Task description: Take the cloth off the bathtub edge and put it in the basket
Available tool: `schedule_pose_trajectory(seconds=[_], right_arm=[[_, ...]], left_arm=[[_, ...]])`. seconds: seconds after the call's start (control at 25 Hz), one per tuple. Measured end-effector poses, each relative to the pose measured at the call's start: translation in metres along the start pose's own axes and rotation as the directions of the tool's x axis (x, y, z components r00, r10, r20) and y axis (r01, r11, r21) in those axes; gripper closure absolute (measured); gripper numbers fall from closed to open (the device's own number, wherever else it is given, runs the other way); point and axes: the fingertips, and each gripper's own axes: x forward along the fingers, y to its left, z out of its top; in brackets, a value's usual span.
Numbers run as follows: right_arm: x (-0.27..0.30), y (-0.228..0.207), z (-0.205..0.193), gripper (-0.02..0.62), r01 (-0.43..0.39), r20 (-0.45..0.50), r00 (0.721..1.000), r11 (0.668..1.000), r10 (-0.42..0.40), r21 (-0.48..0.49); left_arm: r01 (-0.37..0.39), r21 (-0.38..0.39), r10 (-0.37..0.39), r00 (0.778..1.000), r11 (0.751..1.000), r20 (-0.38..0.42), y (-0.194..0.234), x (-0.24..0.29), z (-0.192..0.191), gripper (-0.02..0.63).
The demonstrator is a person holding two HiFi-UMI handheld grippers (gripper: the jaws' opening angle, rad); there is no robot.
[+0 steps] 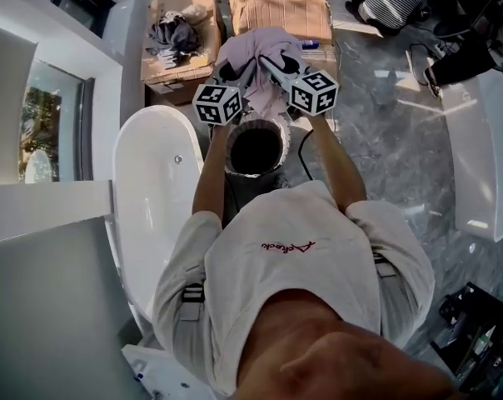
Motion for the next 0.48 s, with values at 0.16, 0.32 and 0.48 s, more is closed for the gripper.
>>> schedule_pose_trajectory(seconds=[0.16, 0.32, 0.48], right_arm=[[0.014, -0.021, 0.005, 0.492, -0.025, -0.002, 1.0, 1.0, 0.025, 0.007], [0.028, -0.037, 0.005, 0.492, -0.052, -0.011, 0.999, 0.998, 0.053, 0.02], [0.043, -0.038, -0.002, 0.493, -0.078, -0.022, 0.997, 0.996, 0.079, 0.034]], left_arm=[[-0.024, 0.004, 0.024, 1.0, 1.0, -0.003, 0.013, 0.021, 0.003, 0.477], [-0.058, -0.001, 0.058, 0.998, 0.998, -0.012, 0.027, 0.035, 0.002, 0.477], [-0.085, -0.014, 0.084, 0.996, 0.996, -0.022, 0.042, 0.035, -0.003, 0.477]])
